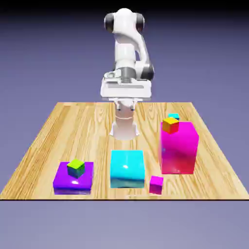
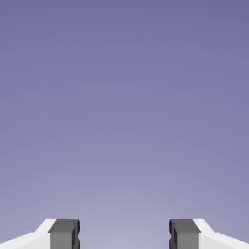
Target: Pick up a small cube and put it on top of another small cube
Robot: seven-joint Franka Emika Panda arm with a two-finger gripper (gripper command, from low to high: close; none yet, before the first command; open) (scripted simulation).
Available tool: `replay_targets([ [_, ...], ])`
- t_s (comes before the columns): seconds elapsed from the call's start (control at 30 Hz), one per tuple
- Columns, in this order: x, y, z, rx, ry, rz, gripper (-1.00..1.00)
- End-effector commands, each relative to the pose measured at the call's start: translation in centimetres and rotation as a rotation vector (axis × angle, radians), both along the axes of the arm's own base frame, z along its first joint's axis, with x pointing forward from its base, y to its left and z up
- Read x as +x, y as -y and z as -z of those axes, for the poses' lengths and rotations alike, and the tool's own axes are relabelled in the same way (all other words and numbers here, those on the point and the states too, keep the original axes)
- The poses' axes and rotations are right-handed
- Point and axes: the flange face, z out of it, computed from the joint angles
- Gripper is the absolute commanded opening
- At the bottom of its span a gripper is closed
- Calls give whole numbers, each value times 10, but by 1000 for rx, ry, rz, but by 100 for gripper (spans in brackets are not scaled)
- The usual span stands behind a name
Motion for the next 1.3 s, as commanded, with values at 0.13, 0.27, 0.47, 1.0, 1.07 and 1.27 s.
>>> replay_targets([
  [0.13, 3, -8, -22, -10, 14, -118, 0],
  [0.27, 5, -11, -35, -18, 19, -207, 0],
  [0.47, 13, -12, -45, -29, 14, -333, 0],
  [1.0, 60, -20, 4, -82, -95, -653, 0],
  [1.07, 67, -23, 19, -94, -120, -693, 0],
  [1.27, 87, -40, 72, -142, -209, -818, 0],
])
